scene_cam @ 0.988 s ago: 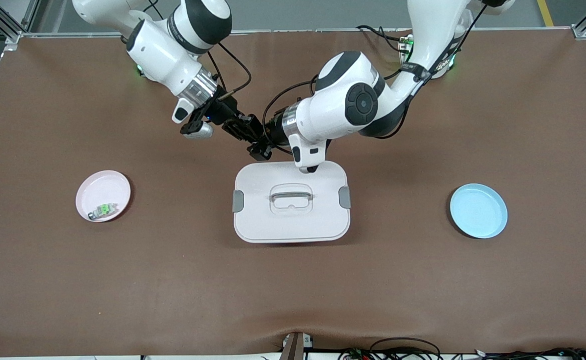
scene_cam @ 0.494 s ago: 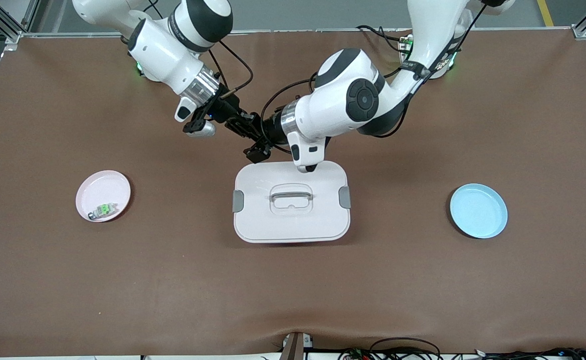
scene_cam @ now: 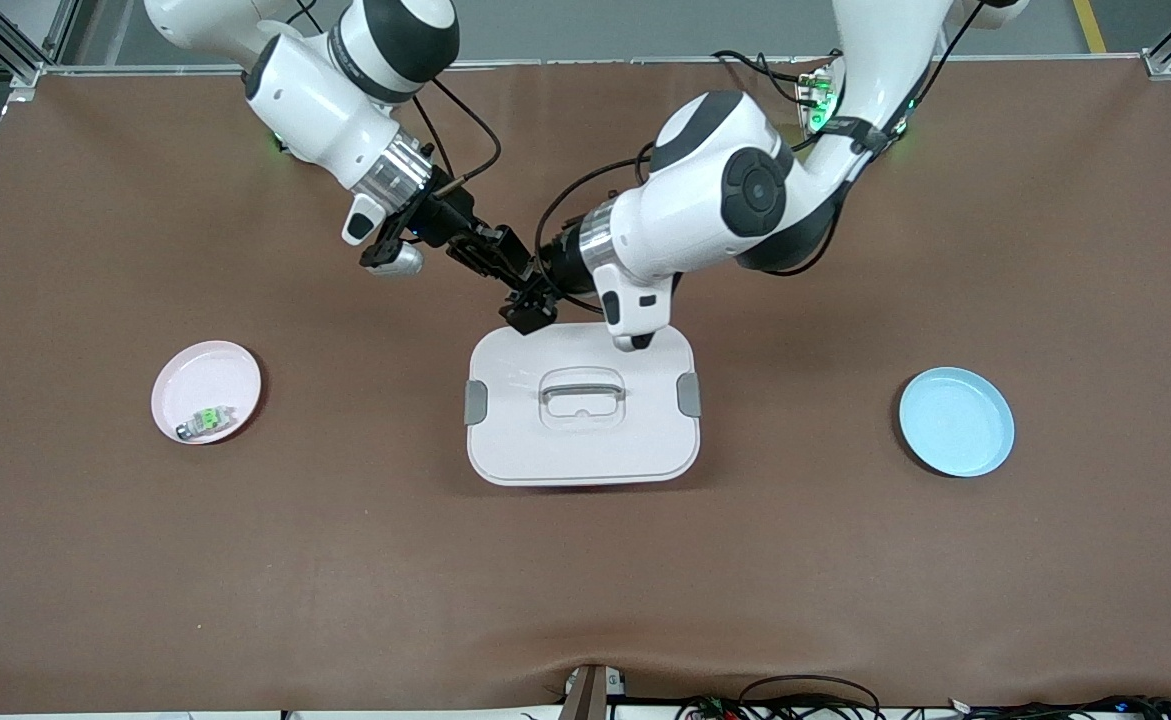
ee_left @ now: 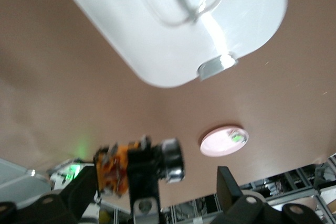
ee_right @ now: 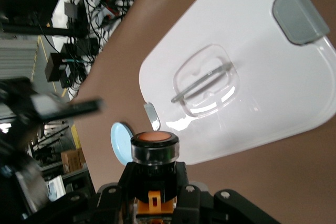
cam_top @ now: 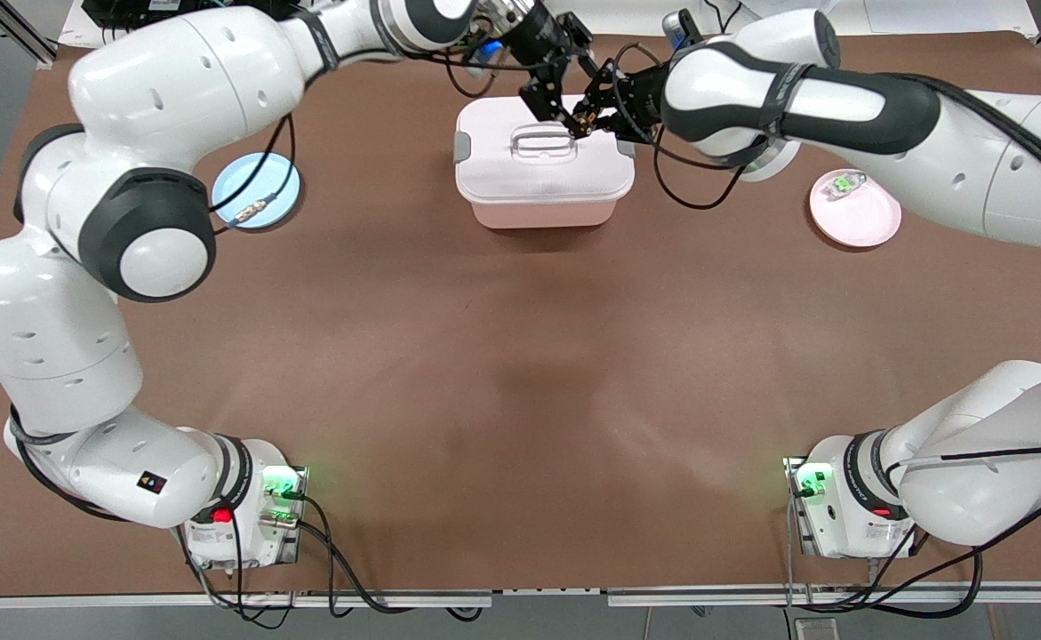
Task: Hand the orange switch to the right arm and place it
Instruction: 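Move the switch to the white plate while the left gripper withdraws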
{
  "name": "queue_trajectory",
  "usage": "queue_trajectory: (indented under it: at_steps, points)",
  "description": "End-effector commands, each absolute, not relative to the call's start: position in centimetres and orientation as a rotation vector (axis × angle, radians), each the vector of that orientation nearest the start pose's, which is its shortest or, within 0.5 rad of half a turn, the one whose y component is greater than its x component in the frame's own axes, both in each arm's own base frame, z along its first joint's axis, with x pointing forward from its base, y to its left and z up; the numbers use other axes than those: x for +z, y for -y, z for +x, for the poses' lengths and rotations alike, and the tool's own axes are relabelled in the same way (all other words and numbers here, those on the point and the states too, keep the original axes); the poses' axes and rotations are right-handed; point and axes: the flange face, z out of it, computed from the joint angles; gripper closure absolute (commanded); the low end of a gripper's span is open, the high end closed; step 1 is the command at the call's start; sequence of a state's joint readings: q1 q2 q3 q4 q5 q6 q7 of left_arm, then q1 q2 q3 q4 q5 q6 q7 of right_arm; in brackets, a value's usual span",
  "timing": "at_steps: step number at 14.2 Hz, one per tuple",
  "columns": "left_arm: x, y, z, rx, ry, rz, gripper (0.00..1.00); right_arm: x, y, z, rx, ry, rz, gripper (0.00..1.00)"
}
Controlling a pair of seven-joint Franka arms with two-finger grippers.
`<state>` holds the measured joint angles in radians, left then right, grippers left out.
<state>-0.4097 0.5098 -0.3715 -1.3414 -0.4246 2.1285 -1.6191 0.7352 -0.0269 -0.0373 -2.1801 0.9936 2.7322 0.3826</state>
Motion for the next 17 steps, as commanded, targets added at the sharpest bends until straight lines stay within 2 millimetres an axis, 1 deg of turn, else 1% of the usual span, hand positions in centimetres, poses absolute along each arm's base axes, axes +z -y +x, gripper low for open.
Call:
queue_trajectory:
  at_steps: [1,3,4,5,6,7,8,9,10,11,12,13,14,15,16,17]
  points:
    - [50.7,43.6,57.8,0.526,1.884,-3.051,0.00,47.8,-31.0,43.8,-0.039,-0.541,-2.237,0.90]
    - [51.2,41.5,59.1,0.345,1.865,-3.062,0.00,48.9,-29.2,44.0,-0.010,-0.488,-2.246,0.90]
    - [51.9,40.9,59.3,0.222,1.822,-3.083,0.00,49.2,-28.0,44.3,-0.001,-0.448,-2.276,0.90]
    - [52.6,38.9,60.1,0.118,1.786,-3.090,0.00,49.5,-26.5,44.6,-0.005,-0.384,-2.347,0.90]
    - [52.7,37.5,60.4,0.077,1.708,-3.097,0.00,49.9,-25.3,44.7,-0.005,-0.291,-2.440,0.90]
    - [52.7,35.6,61.1,0.049,1.598,-3.115,0.00,50.2,-23.8,44.9,-0.009,-0.201,-2.528,0.90]
    - [52.6,33.0,62.2,0.005,1.488,-3.139,0.00,50.7,-22.0,45.2,-0.015,-0.111,-2.596,0.90]
    - [52.5,31.0,63.0,-0.027,1.378,-3.162,0.00,51.0,-20.3,45.6,-0.004,-0.028,-2.629,0.90]
    - [52.6,29.0,63.8,-0.055,1.316,-3.178,0.00,51.5,-18.1,46.2,0.007,0.053,-2.643,0.90]
    - [52.8,26.6,64.7,-0.081,1.279,-3.190,0.00,51.2,-15.9,46.6,0.001,0.146,-2.664,0.89]
    - [52.7,24.8,65.4,-0.098,1.237,-3.200,0.00,51.1,-13.8,47.0,-0.038,0.289,-2.707,0.89]
    - [52.8,23.0,66.1,-0.143,1.143,-3.218,0.00,50.9,-11.8,47.4,-0.066,0.434,-2.744,0.89]
    - [52.8,21.9,66.5,-0.195,0.985,-3.242,0.00,50.6,-9.7,47.9,-0.090,0.576,-2.774,0.89]
    - [52.6,21.5,66.6,-0.230,0.847,-3.254,0.00,50.4,-8.2,48.1,-0.102,0.675,-2.796,0.89]
    - [52.5,20.3,67.0,-0.246,0.812,-3.244,0.00,50.3,-6.8,48.4,-0.109,0.752,-2.820,0.89]
    - [52.2,18.0,67.5,-0.225,0.855,-3.219,0.00,50.3,-5.9,48.5,-0.110,0.827,-2.851,0.89]
